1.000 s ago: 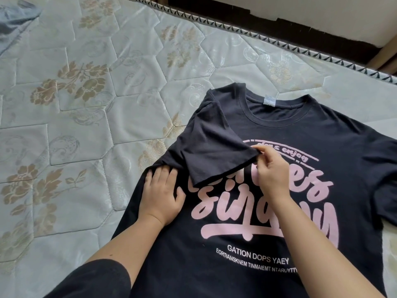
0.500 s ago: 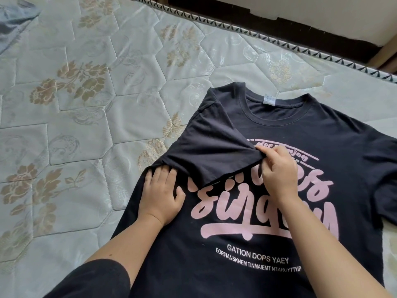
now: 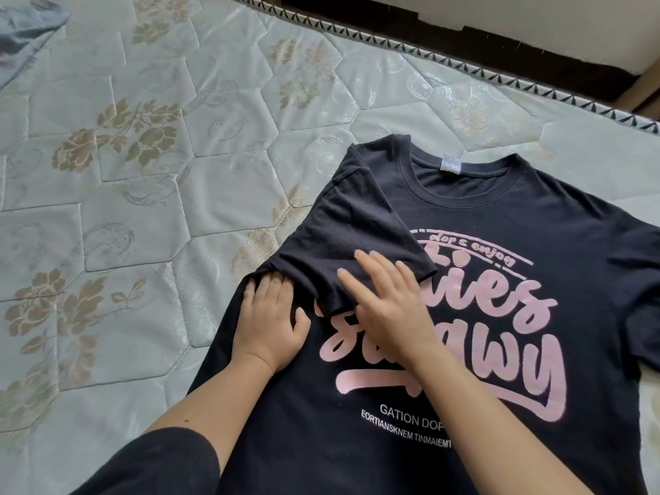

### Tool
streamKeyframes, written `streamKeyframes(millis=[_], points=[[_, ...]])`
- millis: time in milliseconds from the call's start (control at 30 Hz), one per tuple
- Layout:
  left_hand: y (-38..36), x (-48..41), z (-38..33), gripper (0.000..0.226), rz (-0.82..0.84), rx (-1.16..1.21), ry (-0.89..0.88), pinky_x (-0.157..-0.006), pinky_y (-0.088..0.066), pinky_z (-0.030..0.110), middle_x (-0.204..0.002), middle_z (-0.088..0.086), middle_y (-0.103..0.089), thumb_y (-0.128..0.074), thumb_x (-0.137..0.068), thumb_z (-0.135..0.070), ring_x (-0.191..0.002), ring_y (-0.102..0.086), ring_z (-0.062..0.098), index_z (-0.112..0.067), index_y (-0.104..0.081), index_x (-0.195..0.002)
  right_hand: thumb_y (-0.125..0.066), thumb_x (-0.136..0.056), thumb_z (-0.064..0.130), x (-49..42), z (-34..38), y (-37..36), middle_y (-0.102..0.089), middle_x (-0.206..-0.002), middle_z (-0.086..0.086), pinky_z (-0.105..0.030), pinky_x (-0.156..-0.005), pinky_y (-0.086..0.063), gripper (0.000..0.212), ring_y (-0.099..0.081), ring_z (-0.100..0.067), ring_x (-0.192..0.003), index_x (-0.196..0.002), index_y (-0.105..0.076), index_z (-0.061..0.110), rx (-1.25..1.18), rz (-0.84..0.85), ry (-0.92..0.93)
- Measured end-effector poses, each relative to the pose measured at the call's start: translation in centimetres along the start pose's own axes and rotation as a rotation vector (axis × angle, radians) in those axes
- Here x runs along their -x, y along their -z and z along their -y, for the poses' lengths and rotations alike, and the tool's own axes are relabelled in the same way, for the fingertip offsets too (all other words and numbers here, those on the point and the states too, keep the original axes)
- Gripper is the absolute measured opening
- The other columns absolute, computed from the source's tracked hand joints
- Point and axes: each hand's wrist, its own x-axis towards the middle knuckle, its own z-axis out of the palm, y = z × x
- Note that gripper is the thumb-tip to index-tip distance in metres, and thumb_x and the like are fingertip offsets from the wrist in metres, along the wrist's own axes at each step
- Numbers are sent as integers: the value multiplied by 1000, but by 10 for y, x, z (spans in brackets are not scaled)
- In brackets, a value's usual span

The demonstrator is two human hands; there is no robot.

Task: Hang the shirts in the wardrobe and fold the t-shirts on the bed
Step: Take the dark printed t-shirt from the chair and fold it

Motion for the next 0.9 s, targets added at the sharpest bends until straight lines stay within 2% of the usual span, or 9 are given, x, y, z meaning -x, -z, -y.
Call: streamKeyframes(millis=[167, 267, 400, 533, 600, 667, 733, 800, 900], points=[[2, 1, -1, 54, 38, 13, 9, -96, -26, 45, -101, 24, -66, -38, -73, -30, -96, -64, 38, 9, -64, -101, -60, -67, 25, -10, 15, 0, -61, -127, -7, -45, -93, -46, 56, -62, -27, -112, -123, -51, 24, 9, 160, 99], [3, 1, -2, 55, 40, 20, 24, -96, -26, 45, -100, 27, -65, -38, -73, -30, -96, -64, 40, 11, -61, -103, -45, -73, 18, -23, 21, 3, -66, -120, -3, -52, -88, -48, 45, -64, -27, -107, -112, -68, 16, -41, 192, 101], [1, 3, -3, 57, 33, 37, 48, -97, -26, 45, -100, 29, -65, -38, -73, -29, -96, -65, 40, 14, -58, -104, -40, -77, 18, -24, 19, 6, -72, -103, -3, -57, -76, -51, 43, -68, -31, -96, -103, -72, 7, -262, 275, 57], [-4, 3, -1, 58, -13, 53, 40, -97, -25, 45, -101, 29, -64, -38, -72, -30, -97, -64, 40, 14, -55, -107, -41, -83, 26, -13, 12, 5, -68, -115, -5, -58, -82, -48, 40, -64, -30, -108, -103, -73, 12, -184, 365, 103], [-7, 4, 1, 55, -59, 70, 34, -98, -24, 46, -101, 28, -64, -38, -73, -30, -101, -60, 37, 9, -50, -110, -40, -86, 32, -5, 11, 2, -62, -126, -3, -59, -87, -45, 42, -59, -27, -117, -110, -70, 17, -107, 438, 126], [-8, 4, 1, 53, -106, 88, 41, -100, -24, 45, -102, 26, -64, -38, -73, -31, -106, -47, 32, 4, -43, -112, -37, -90, 39, 3, 10, 1, -54, -136, 0, -61, -92, -40, 44, -53, -26, -124, -122, -62, 23, -68, 490, 104], [-7, 4, 0, 52, -129, 101, 50, -101, -29, 49, -103, 25, -64, -37, -73, -31, -107, -42, 28, 2, -40, -112, -28, -96, 45, 9, 10, 4, -49, -141, 4, -61, -96, -36, 44, -49, -24, -128, -131, -50, 30, -30, 539, 68], [-6, 4, -1, 52, -134, 104, 56, -96, -41, 54, -103, 24, -64, -37, -72, -31, -106, -46, 31, 2, -41, -112, -19, -98, 46, 13, 13, 9, -49, -141, 6, -60, -96, -37, 43, -49, -23, -128, -134, -40, 34, -19, 571, 15], [0, 5, -2, 52, -109, 109, 60, -89, -46, 55, -107, 23, -62, -37, -72, -31, -105, -52, 36, 0, -41, -113, -27, -94, 46, 10, 22, 19, -53, -138, 4, -63, -90, -40, 44, -52, -26, -125, -131, -47, 33, -43, 713, -89]])
